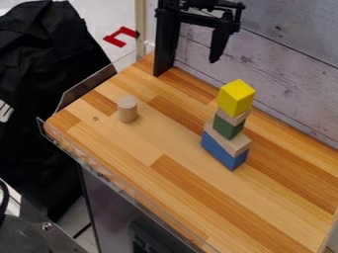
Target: Move the yellow block from top of stack and move to the table.
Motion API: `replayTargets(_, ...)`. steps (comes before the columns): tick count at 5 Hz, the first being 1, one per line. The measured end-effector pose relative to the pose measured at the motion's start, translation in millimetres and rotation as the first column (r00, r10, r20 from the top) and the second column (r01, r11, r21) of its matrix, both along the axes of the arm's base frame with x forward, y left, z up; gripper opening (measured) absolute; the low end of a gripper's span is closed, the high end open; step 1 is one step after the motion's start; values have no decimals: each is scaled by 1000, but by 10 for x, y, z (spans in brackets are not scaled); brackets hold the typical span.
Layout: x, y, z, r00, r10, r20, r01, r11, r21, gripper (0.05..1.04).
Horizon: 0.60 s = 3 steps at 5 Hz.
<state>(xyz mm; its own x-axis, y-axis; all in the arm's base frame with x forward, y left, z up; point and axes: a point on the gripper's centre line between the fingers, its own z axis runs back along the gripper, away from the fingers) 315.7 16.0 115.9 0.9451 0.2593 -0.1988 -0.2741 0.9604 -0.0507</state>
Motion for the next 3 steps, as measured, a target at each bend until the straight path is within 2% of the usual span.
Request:
replayTargets(1,-24,-2,-115,999,0,-41,0,1000,-4,1000)
replayTargets(2,-29,-34,-85,994,-42,-99,43,999,1,1000)
replayTargets(3,-67,-192,-23,982,-136,-131,132,991,-38,1000)
